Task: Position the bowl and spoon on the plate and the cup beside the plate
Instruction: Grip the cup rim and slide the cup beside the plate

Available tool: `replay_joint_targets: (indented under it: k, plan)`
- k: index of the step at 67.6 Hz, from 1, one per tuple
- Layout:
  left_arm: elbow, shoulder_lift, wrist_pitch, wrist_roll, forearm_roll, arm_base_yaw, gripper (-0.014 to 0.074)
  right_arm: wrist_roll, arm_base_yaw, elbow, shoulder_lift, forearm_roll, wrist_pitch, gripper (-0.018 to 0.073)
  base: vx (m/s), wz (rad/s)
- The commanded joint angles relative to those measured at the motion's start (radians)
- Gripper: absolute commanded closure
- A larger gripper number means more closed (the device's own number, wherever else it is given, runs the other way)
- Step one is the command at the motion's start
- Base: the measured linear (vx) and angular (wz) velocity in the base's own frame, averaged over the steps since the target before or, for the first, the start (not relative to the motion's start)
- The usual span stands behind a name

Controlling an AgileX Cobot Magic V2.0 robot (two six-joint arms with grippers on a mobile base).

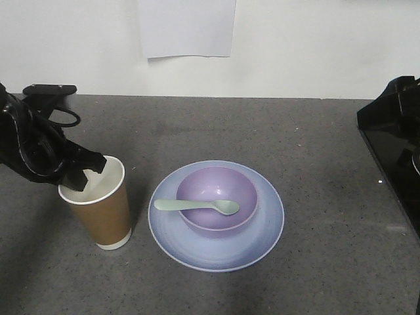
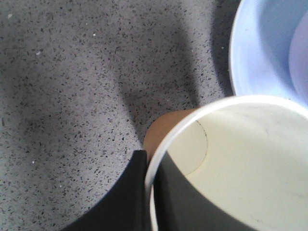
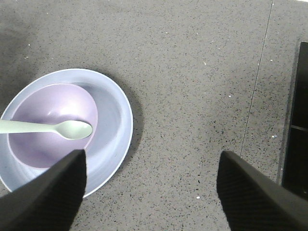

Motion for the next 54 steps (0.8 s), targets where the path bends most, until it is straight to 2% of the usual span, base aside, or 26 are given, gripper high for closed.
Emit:
replay_joint_targets:
  k: [1,13,37,45,54]
  plan:
    - [-0.02,-0.034,-0.036,-0.004,-0.02,-0.005,0.0558,-0.003,-0.006,-0.023,-0.016,0.01,-0.055,0.001,0.0,0.0]
    - [-0.02,-0.034,-0.036,-0.004,-0.02,-0.005,0.0437,-0.003,-0.006,-0.023,-0.016,0.011,-0.055,0.001,0.0,0.0]
    - [-0.02,-0.042,-0.059,-0.007,-0.02,-0.005,0.005,-0.003,-0.006,-0.023,-0.016,0.011,-0.055,0.001,0.0,0.0]
    - [-0.02,-0.063,-0.082,-0.01,-0.018,-0.005,-0.0015,-0.003,-0.006,-0.023,-0.016,0.011,-0.056,0.001,0.0,0.0]
    - [-0.02,-0.109,-0.099,-0.011,-0.008,-0.004,-0.0015,-0.003,-0.006,-0.023,-0.016,0.011,-0.057,0.001,0.0,0.0]
